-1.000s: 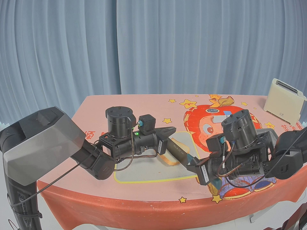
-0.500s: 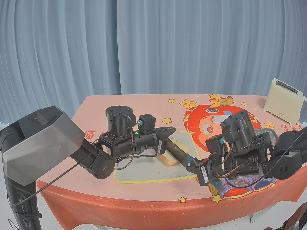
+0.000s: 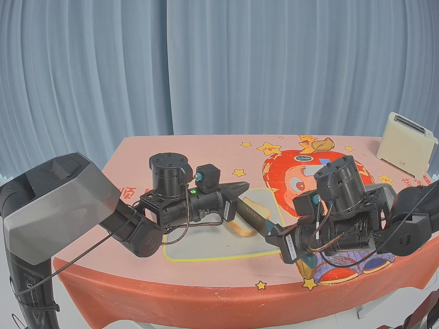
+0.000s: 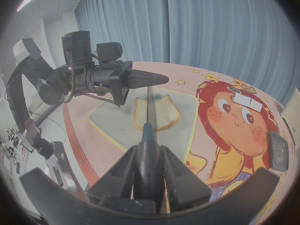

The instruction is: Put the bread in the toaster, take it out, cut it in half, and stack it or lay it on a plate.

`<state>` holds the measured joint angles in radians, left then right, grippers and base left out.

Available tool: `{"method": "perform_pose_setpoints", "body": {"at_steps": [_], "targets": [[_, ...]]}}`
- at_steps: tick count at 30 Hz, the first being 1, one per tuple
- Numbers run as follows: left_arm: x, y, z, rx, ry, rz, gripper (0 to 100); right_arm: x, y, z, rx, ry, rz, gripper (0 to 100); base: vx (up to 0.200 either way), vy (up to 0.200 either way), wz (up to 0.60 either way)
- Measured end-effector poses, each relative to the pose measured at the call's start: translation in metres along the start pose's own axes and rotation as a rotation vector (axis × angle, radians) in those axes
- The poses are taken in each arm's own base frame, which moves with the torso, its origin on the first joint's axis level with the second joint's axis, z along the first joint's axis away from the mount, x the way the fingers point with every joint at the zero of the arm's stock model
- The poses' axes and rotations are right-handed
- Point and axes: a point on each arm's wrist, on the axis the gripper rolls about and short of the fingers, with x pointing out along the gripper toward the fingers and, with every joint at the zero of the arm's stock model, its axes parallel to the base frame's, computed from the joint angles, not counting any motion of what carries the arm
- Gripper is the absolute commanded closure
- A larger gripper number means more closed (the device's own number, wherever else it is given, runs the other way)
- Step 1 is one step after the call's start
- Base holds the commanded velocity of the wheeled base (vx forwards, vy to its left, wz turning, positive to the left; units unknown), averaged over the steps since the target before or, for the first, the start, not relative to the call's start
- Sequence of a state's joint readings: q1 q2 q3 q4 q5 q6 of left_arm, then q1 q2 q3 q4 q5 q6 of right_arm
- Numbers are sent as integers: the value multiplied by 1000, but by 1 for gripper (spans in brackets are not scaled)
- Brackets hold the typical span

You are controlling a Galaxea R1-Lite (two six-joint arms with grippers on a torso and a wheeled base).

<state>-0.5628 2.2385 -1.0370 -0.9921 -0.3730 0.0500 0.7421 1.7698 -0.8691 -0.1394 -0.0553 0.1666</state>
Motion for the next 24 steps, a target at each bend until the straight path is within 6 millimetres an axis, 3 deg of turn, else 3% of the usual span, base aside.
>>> {"method": "perform_pose_setpoints", "body": {"at_steps": [15,24], "targets": [[3,-1,18,15,-42,-4,100,5,-2,-4,-2,29,-7,100,0,0,0],[4,3,14,14,-43,10,100,5,-2,0,7,6,-6,100,0,0,0]]}}
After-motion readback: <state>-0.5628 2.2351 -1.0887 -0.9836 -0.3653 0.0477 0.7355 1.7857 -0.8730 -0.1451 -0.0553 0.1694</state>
